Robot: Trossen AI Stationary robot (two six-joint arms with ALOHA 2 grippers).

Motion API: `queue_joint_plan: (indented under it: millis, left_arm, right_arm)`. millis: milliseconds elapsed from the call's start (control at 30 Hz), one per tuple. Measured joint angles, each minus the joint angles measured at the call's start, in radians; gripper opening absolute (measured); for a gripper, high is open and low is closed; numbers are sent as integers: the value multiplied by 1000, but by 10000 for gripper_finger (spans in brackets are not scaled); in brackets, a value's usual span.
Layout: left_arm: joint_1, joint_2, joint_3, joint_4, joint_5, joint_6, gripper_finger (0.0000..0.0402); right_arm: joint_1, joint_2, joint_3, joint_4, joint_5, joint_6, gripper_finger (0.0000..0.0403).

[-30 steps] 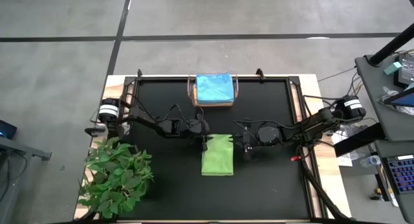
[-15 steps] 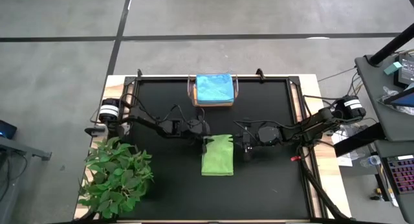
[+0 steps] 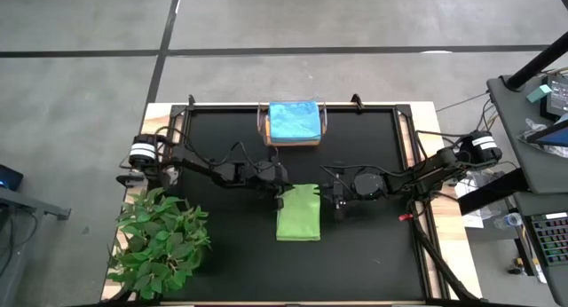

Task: Fold microfiber towels
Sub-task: Fold the green microfiber cloth

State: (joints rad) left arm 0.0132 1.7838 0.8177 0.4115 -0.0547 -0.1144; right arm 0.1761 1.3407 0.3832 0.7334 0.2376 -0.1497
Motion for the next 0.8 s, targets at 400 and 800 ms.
queue_joint_plan:
  millis: [400, 800]
  left_arm:
    - [0, -114, -5, -229, -4, -83, 8]
    - [0, -38, -11, -237, -32, -90, 8]
  right_arm:
    - [0, 0, 0, -3, 0, 8, 52]
    - [0, 0, -1, -3, 0, 0, 52]
